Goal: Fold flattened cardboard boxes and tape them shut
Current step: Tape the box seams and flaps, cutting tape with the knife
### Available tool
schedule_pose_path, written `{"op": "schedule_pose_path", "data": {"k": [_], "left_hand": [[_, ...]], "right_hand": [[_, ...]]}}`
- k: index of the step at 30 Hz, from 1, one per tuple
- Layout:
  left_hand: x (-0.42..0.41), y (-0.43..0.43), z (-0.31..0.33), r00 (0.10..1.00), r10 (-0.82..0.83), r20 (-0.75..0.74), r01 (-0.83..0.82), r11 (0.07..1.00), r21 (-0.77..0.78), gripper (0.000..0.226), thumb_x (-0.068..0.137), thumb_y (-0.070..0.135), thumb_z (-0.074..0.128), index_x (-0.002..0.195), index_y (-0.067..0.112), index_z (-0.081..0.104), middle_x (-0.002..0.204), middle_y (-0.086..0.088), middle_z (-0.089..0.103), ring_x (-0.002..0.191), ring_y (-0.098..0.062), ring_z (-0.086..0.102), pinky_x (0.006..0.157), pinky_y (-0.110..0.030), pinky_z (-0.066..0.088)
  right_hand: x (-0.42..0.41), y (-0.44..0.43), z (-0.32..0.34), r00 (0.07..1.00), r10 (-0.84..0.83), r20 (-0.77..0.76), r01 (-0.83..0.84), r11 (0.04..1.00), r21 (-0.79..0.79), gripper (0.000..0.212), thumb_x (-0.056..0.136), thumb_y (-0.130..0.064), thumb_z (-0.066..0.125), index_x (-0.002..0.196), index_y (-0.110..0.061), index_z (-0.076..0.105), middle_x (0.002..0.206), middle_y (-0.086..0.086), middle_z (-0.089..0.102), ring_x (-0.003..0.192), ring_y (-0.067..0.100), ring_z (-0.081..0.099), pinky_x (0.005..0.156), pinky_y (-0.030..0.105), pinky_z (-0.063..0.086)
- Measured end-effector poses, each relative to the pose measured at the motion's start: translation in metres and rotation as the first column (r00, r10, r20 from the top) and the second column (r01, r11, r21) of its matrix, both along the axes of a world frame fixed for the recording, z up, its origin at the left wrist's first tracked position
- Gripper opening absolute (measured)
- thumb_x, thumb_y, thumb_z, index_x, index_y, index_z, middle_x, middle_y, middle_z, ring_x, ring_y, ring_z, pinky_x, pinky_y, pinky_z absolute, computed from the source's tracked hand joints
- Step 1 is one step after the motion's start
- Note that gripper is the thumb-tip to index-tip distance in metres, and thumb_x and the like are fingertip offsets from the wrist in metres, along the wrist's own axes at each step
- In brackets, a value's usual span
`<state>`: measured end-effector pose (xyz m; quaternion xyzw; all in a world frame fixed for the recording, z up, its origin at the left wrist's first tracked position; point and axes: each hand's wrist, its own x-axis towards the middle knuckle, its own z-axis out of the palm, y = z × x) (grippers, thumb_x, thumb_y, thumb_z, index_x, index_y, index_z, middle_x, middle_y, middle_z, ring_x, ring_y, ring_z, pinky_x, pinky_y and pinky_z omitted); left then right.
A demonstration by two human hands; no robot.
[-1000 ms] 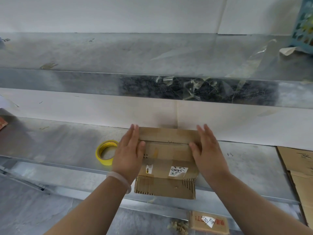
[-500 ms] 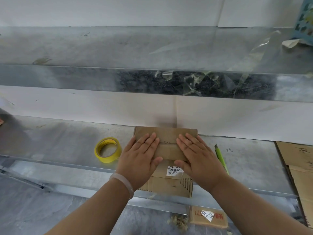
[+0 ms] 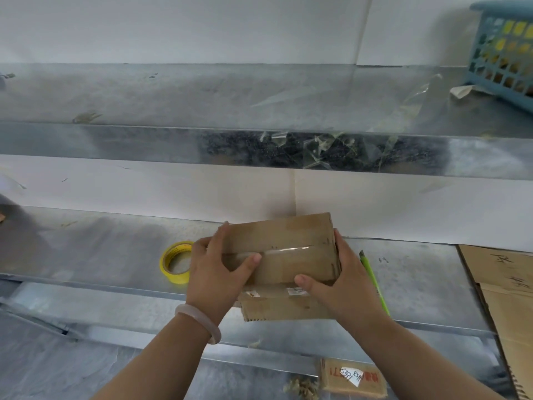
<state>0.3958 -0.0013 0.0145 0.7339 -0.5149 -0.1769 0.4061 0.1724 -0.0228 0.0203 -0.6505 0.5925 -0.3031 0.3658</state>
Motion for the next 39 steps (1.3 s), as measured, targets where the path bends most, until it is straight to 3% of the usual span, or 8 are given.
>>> {"op": "schedule_pose_path", "data": {"k": [6,10,15,20,24,28,32,39], "left_hand": [[0.002,0.012,0.004,0.981,0.038,-0.189,-0.054,0.995,-0.081,0.086,0.053,0.067,0.073,0.132,0.048,0.044,0.118,-0.001,0.035,0.108,-0.015,0.041,0.094,-0.026,0.036],[0.003,0.018,-0.016,0.92,0.043,-0.389,-0.085,0.992,-0.091,0.081,0.05,0.065,0.073,0.125,0.047,0.049,0.125,-0.001,0.04,0.112,-0.023,0.052,0.093,-0.043,0.05],[-0.002,0.031,-0.032,0.701,-0.04,-0.712,-0.065,0.991,-0.119,0.063,0.072,0.023,0.082,0.127,0.032,0.051,0.124,-0.004,0.056,0.101,-0.01,0.064,0.074,-0.02,0.053],[-0.005,0.034,-0.054,0.372,0.003,-0.928,-0.036,0.999,-0.011,0.04,0.08,0.021,0.066,0.117,0.024,0.053,0.104,0.004,0.069,0.105,-0.017,0.06,0.085,-0.033,0.045],[-0.004,0.036,-0.053,0.587,-0.048,-0.808,0.117,0.993,0.026,0.032,0.078,0.036,0.062,0.11,0.04,0.06,0.1,0.027,0.068,0.112,-0.006,0.055,0.095,-0.034,0.038],[0.009,0.04,-0.046,0.781,-0.219,-0.584,0.171,0.976,-0.136,0.076,0.075,0.038,0.069,0.144,0.037,0.037,0.138,0.012,0.053,0.129,-0.009,0.048,0.103,-0.039,0.043],[0.008,0.04,-0.032,0.831,-0.371,-0.414,0.294,0.925,-0.239,0.087,0.077,0.027,0.072,0.15,0.033,0.024,0.141,0.004,0.05,0.128,-0.021,0.051,0.098,-0.039,0.049],[0.01,0.041,-0.011,0.911,-0.339,-0.233,0.231,0.89,-0.393,0.081,0.085,0.035,0.067,0.152,0.023,0.023,0.142,0.002,0.046,0.129,-0.025,0.049,0.098,-0.048,0.049]], "right_hand": [[0.005,0.014,0.046,0.981,0.137,-0.138,-0.174,0.938,-0.301,0.1,0.074,-0.049,0.075,0.14,-0.062,0.0,0.151,-0.038,0.009,0.141,-0.005,0.016,0.116,0.025,0.023],[0.014,0.016,0.053,0.913,0.193,-0.359,-0.34,0.846,-0.41,0.094,0.083,-0.051,0.062,0.149,-0.05,-0.004,0.146,-0.045,-0.015,0.138,-0.018,-0.012,0.11,0.009,-0.006],[0.027,0.02,0.052,0.822,0.205,-0.531,-0.507,0.687,-0.52,0.084,0.083,-0.046,0.052,0.156,-0.025,0.016,0.163,-0.008,0.012,0.151,0.009,0.003,0.122,0.03,0.006],[0.037,0.016,0.045,0.679,0.314,-0.663,-0.714,0.493,-0.497,0.07,0.084,-0.025,0.056,0.151,-0.019,0.036,0.16,0.0,0.029,0.151,0.017,0.015,0.123,0.039,0.011],[0.034,-0.002,0.039,0.589,0.387,-0.71,-0.793,0.447,-0.414,0.066,0.088,-0.022,0.055,0.151,-0.025,0.036,0.16,-0.006,0.028,0.151,0.014,0.01,0.123,0.043,0.008],[0.035,-0.012,0.042,0.54,0.437,-0.719,-0.832,0.407,-0.377,0.057,0.093,-0.018,0.051,0.147,-0.032,0.043,0.157,-0.01,0.033,0.152,0.015,0.006,0.122,0.047,0.004],[0.037,-0.013,0.034,0.571,0.459,-0.681,-0.816,0.41,-0.408,0.048,0.097,-0.023,0.04,0.142,-0.036,0.048,0.157,-0.008,0.035,0.152,0.018,0.007,0.121,0.056,0.009],[0.039,-0.011,0.043,0.659,0.44,-0.61,-0.751,0.334,-0.57,0.049,0.09,-0.009,0.06,0.135,-0.028,0.059,0.15,-0.004,0.045,0.149,0.018,0.022,0.12,0.059,0.009]]}}
